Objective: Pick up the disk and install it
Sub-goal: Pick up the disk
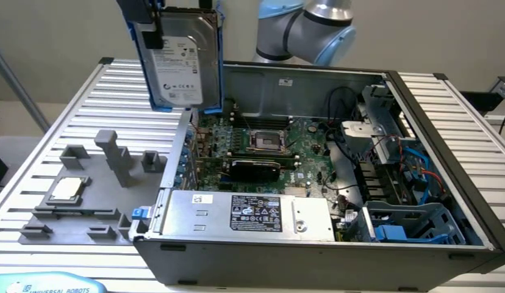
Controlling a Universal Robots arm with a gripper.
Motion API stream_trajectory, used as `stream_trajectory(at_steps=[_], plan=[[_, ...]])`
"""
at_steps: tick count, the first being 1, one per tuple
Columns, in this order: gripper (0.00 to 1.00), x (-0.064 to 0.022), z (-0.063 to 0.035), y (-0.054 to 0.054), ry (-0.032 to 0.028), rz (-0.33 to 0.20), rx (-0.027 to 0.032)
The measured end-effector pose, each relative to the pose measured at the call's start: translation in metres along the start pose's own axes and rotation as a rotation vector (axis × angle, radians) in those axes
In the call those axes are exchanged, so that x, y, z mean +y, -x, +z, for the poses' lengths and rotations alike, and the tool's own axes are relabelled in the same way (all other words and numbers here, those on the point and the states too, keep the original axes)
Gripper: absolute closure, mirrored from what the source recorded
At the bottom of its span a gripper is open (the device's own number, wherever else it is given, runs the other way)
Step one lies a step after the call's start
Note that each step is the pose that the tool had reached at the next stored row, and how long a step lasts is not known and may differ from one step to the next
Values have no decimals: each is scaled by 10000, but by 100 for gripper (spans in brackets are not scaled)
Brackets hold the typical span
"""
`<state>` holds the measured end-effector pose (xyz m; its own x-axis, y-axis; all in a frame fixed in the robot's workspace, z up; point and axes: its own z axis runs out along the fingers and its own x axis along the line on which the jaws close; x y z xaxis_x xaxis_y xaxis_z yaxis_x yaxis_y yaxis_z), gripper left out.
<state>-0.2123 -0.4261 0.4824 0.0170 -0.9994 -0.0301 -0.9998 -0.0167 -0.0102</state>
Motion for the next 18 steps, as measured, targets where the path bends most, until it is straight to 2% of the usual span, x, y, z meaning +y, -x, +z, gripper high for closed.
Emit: stream_trajectory(at_steps=[18], plan=[[67,-812,-28,-247,2,2,-55]])
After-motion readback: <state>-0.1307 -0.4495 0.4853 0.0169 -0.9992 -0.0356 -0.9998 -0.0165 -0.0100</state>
